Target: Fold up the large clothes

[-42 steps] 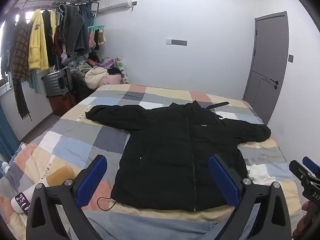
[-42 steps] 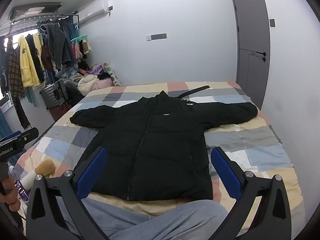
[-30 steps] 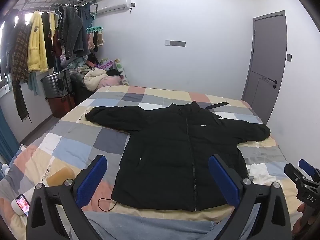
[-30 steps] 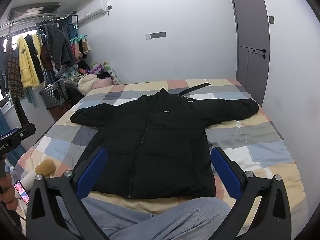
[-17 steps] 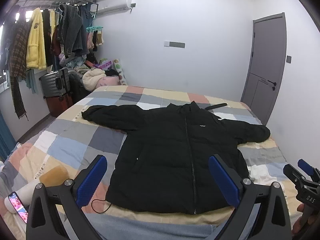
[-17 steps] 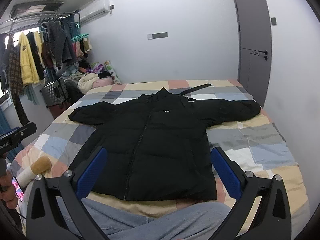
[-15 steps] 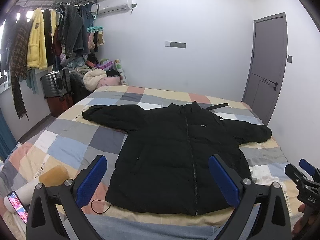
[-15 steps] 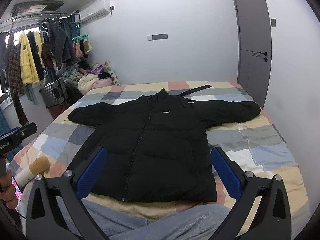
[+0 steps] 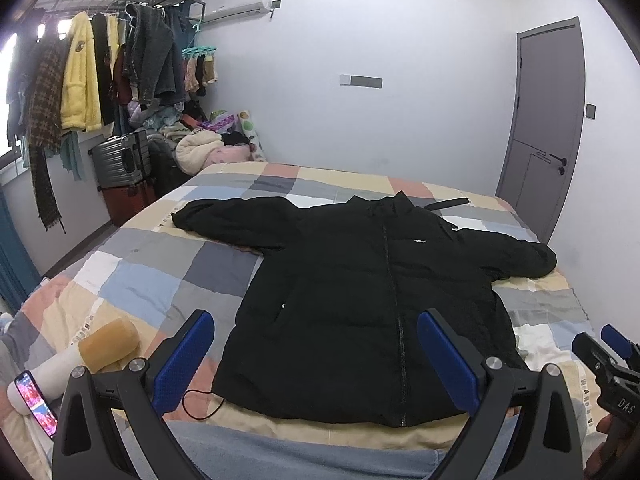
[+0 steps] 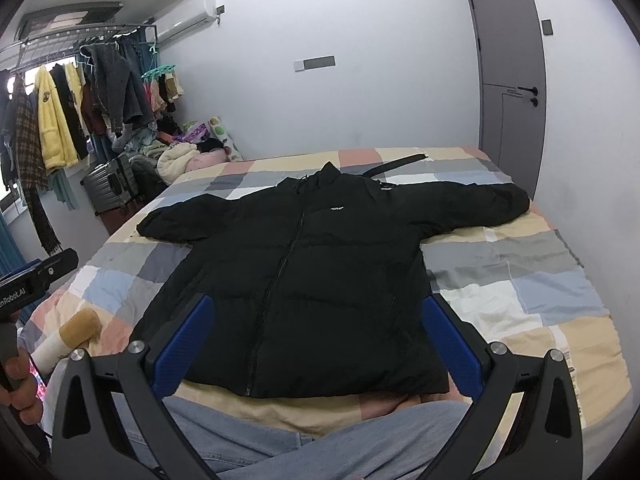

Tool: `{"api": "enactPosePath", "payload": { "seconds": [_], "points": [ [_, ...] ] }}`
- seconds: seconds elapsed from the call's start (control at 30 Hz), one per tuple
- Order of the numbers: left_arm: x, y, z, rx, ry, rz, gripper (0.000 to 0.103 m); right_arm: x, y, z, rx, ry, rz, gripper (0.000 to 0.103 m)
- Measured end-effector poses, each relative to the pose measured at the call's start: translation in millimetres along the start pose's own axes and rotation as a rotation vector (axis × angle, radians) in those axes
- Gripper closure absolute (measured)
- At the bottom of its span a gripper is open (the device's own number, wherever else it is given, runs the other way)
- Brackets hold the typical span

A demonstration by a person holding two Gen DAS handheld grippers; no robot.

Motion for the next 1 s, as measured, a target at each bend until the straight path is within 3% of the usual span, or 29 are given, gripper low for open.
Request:
{"api": "enactPosePath", "payload": {
  "seconds": [1.0],
  "points": [
    [3.3,13.3,-1.5,-0.001,0.001,-0.025,0.001,2.0,15.5,-5.3,0.012,0.004,-0.035,0.0]
  ]
}}
Point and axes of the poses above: each gripper's, at about its wrist camera, not at the fingertips, and x roughly against the way its jaws point, z to its right, y to its underside, the point moved 9 cm from there along -x, roughly the way its jaws point, and after that the axes turned 14 degrees about -y, right-handed, at the moved point
